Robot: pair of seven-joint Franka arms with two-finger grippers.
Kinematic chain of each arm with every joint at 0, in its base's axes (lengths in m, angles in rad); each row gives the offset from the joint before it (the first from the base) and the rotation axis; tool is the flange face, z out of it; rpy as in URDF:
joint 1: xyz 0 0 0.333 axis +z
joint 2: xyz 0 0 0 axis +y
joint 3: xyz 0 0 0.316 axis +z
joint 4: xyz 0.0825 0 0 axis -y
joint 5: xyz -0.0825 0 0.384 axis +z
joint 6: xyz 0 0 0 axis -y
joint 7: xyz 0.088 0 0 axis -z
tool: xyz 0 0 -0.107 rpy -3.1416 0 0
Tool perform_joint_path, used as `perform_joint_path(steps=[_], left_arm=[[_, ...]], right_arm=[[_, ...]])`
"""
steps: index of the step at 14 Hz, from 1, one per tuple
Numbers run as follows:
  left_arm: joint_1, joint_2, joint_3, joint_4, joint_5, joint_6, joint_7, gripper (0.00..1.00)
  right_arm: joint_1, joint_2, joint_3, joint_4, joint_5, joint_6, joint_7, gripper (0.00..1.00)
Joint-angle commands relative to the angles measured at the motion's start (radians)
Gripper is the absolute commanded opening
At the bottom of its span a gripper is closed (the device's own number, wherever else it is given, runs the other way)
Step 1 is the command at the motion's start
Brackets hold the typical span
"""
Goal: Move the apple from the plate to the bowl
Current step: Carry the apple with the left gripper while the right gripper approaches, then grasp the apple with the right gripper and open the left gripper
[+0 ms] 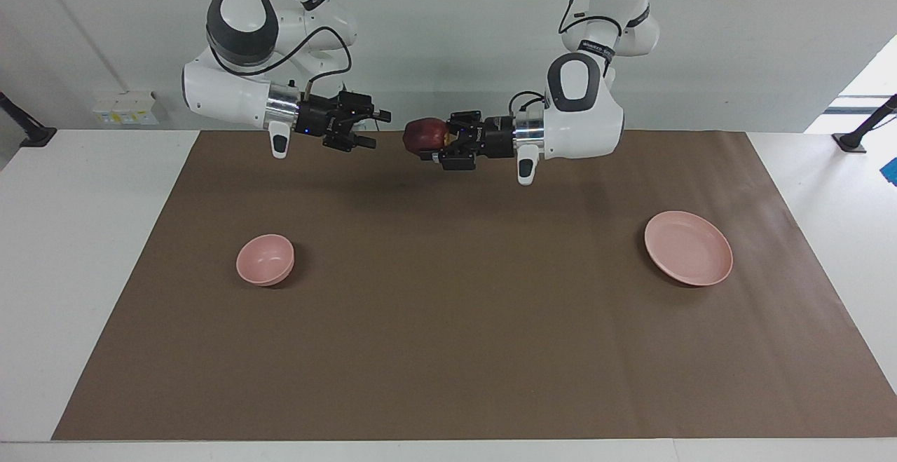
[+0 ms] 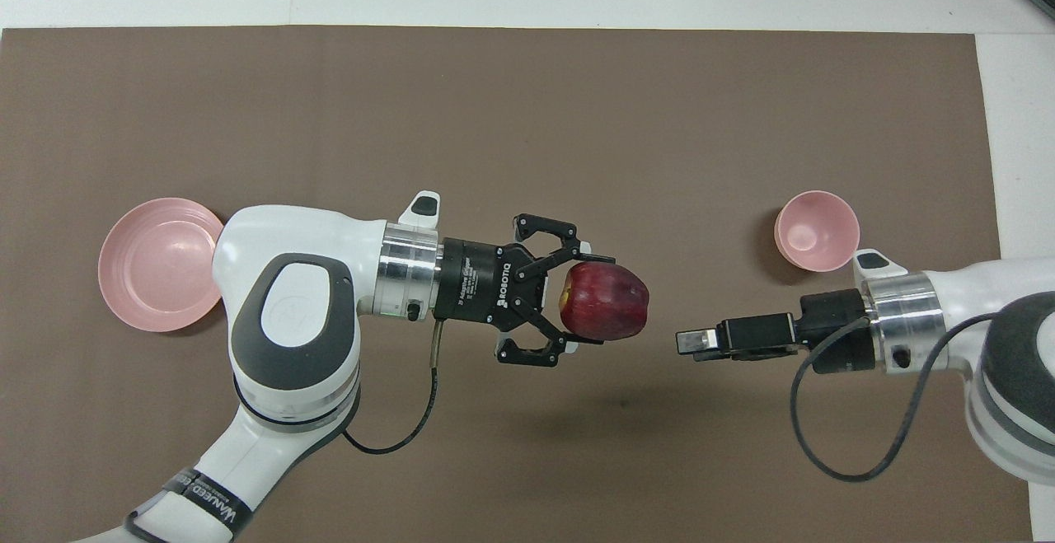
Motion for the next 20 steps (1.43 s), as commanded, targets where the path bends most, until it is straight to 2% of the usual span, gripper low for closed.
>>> perform_joint_path(steps=[1,4,7,10,16,20], left_arm=[[-0.073,-0.050,0.010,-0.048,-0.031,0.087,-0.013,0.00],[-0.156,-0.053,0.010,-0.055,-0.032,0.167,-0.013,0.00],[-0.164,-0.053,0.001,-0.055,-0.048,0.170,-0.012,0.00],[-0.202,-0.053,-0.007,-0.049,-0.113,0.241,-0.012,0.00],[-0.205,-0.049,-0.052,-0.036,-0.143,0.325,-0.013,0.00],[-0.205,-0.049,-0.053,-0.036,-0.143,0.328,-0.013,0.00]], right_arm=[[-0.012,-0.018,0.004,-0.017,0.066,-0.031,0.056,1.00],[-0.010,-0.016,0.004,-0.013,0.108,-0.027,0.094,1.00],[-0.010,-0.018,0.000,-0.014,0.104,-0.030,0.087,1.00],[-0.009,-0.023,0.002,-0.019,0.090,-0.031,0.067,1.00],[-0.017,-0.027,-0.001,-0.024,0.039,-0.105,-0.014,1.00],[-0.017,-0.027,-0.001,-0.022,0.019,-0.108,-0.017,1.00]])
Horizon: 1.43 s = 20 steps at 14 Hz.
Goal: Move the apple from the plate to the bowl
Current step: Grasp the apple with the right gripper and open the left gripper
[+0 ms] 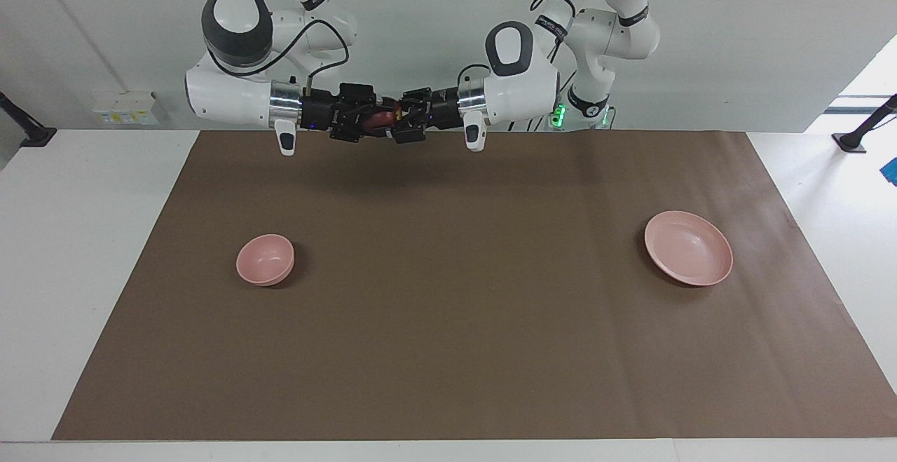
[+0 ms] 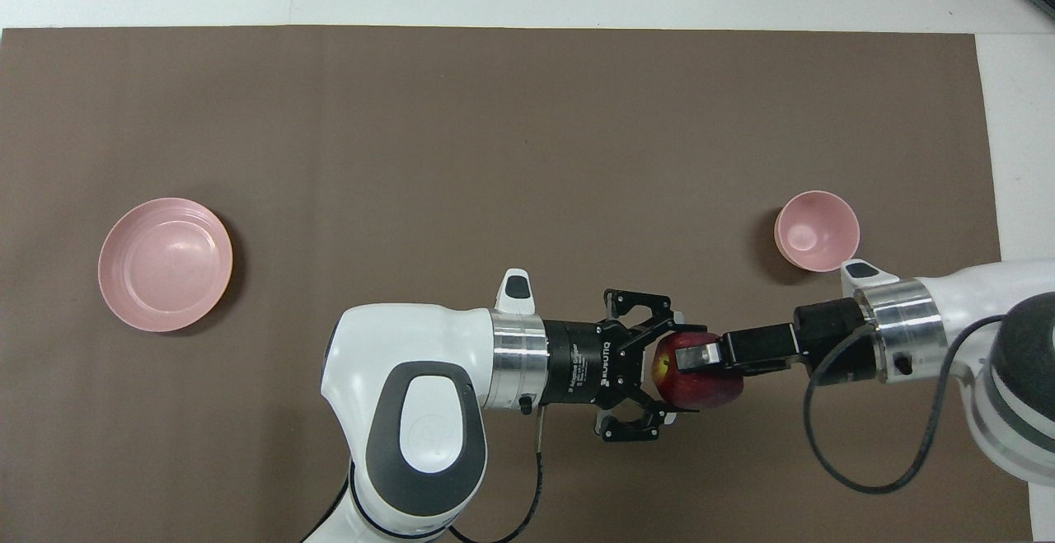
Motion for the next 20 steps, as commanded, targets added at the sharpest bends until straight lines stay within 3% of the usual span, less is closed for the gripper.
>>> perform_joint_path(steps=[1,3,6,8,10,11,12,17,20], left_arm=[[-0.014,-0.017,0.005,-0.010,-0.019,0.027,-0.012,0.00],[-0.014,-0.019,0.004,-0.010,-0.019,0.028,-0.012,0.00],[-0.014,-0.019,0.000,-0.010,-0.019,0.028,-0.013,0.00],[-0.013,-0.019,-0.001,-0.010,-0.019,0.027,-0.045,0.00],[-0.013,-0.017,0.000,-0.008,-0.019,0.023,-0.072,0.00],[-0.011,-0.016,0.002,-0.004,-0.019,0.023,-0.075,0.28],[-0.011,-0.013,0.002,-0.001,-0.007,0.013,-0.066,0.99],[0.022,-0.011,0.008,-0.002,0.003,-0.025,-0.067,1.00],[0.107,-0.006,0.010,-0.002,0.112,-0.133,-0.066,1.00]], right_arm=[[-0.011,-0.025,0.003,-0.016,-0.020,-0.018,-0.021,1.00],[-0.011,-0.025,0.003,-0.015,-0.026,-0.018,-0.021,0.98],[-0.011,-0.024,0.003,-0.013,-0.029,-0.018,-0.007,0.30],[-0.011,-0.022,0.003,-0.012,-0.034,-0.018,0.023,0.02],[-0.011,-0.016,0.003,-0.006,-0.040,-0.018,0.033,0.00],[-0.011,-0.014,0.003,-0.001,-0.043,-0.017,0.034,0.00],[-0.011,-0.013,0.003,0.001,-0.046,-0.017,0.034,0.00],[-0.034,0.024,0.001,0.048,-0.107,-0.018,0.028,0.00],[-0.053,0.045,0.000,0.076,-0.185,-0.015,-0.003,0.00]])
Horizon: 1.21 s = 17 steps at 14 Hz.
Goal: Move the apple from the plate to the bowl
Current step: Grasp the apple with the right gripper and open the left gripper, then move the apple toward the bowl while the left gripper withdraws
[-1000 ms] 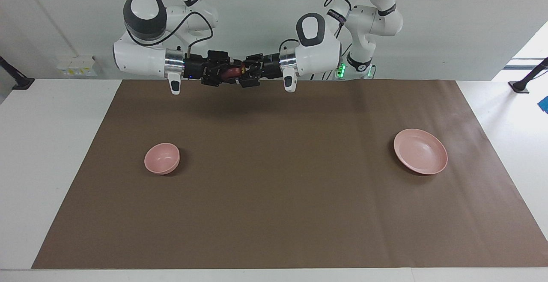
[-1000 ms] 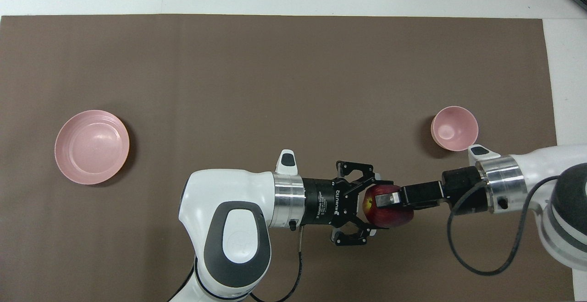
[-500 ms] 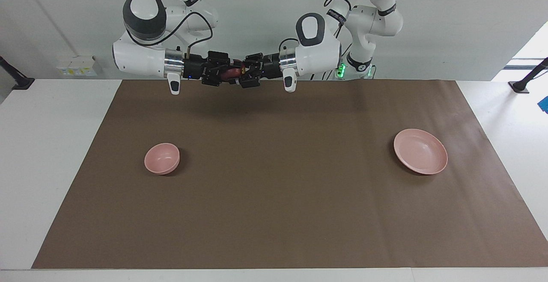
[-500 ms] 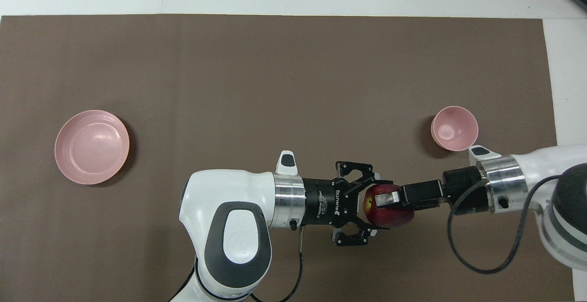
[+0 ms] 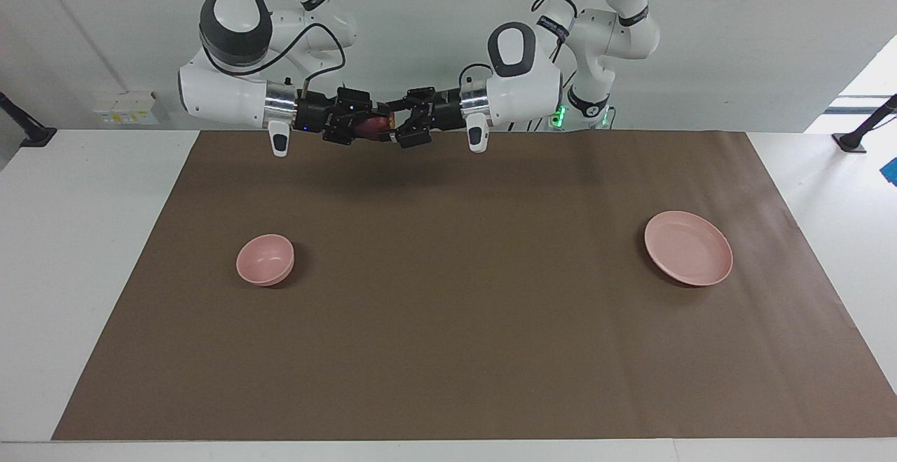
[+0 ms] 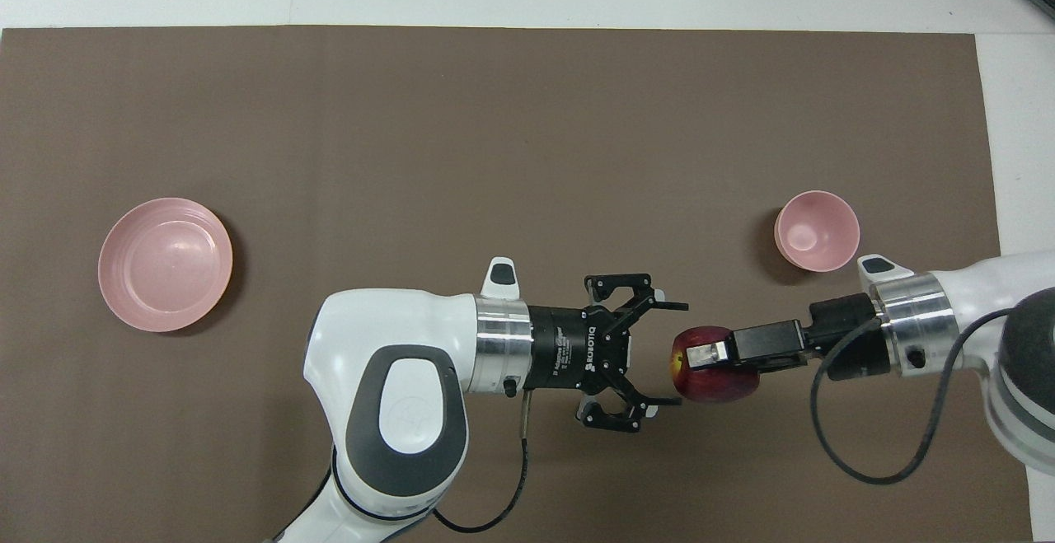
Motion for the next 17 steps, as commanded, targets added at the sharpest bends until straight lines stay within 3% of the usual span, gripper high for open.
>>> perform_joint_path(steps=[1,8,12,17], left_arm=[[0.089,-0.004,0.003,-0.003,0.134,-0.098,-0.018,1.00],[0.238,0.001,0.004,0.068,0.643,-0.241,-0.012,1.00],[0.280,0.002,0.006,0.096,0.932,-0.266,0.038,1.00],[0.361,-0.007,0.006,0.097,1.098,-0.327,0.219,1.00]], right_arm=[[-0.039,0.050,0.003,0.073,-0.124,-0.014,-0.032,0.00],[-0.085,0.191,0.004,0.280,-0.504,0.021,-0.112,0.00],[-0.053,0.254,0.012,0.352,-0.777,0.179,-0.175,0.00],[0.019,0.297,0.012,0.354,-1.050,0.418,-0.210,0.00]])
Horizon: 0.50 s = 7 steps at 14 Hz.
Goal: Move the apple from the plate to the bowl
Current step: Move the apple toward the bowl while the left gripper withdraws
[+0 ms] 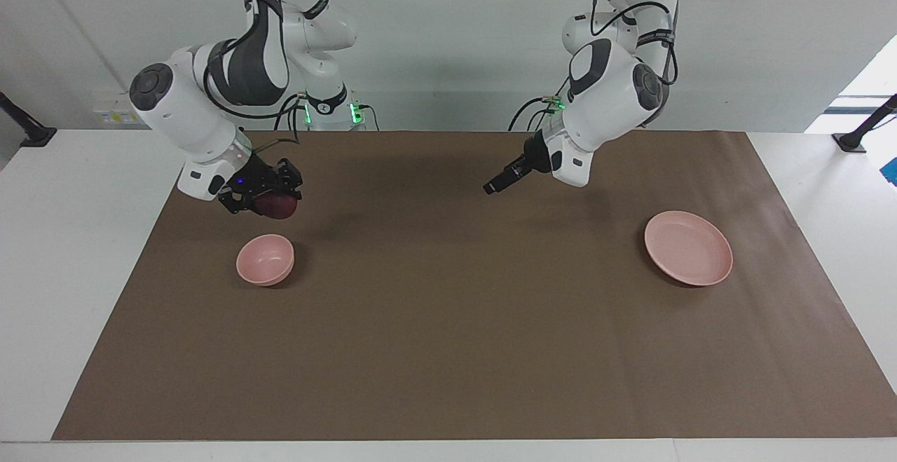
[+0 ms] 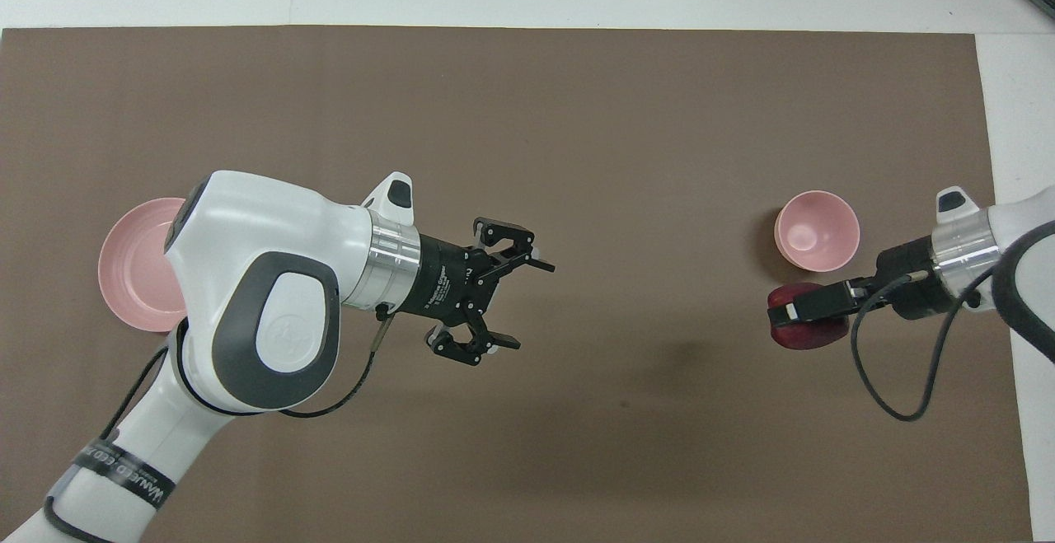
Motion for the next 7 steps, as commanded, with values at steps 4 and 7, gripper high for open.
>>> perform_joint_path(steps=[4,7], left_arm=[[0.127,-0.019,-0.005,0.052,0.139,-0.190,0.207,1.00],[0.032,-0.021,0.180,0.080,0.200,-0.261,0.405,1.00]], right_arm=[[0.039,0.101,0.006,0.016,-0.278,0.227,-0.033,0.00],[0.039,0.108,0.004,-0.011,-0.360,0.240,-0.036,0.00]])
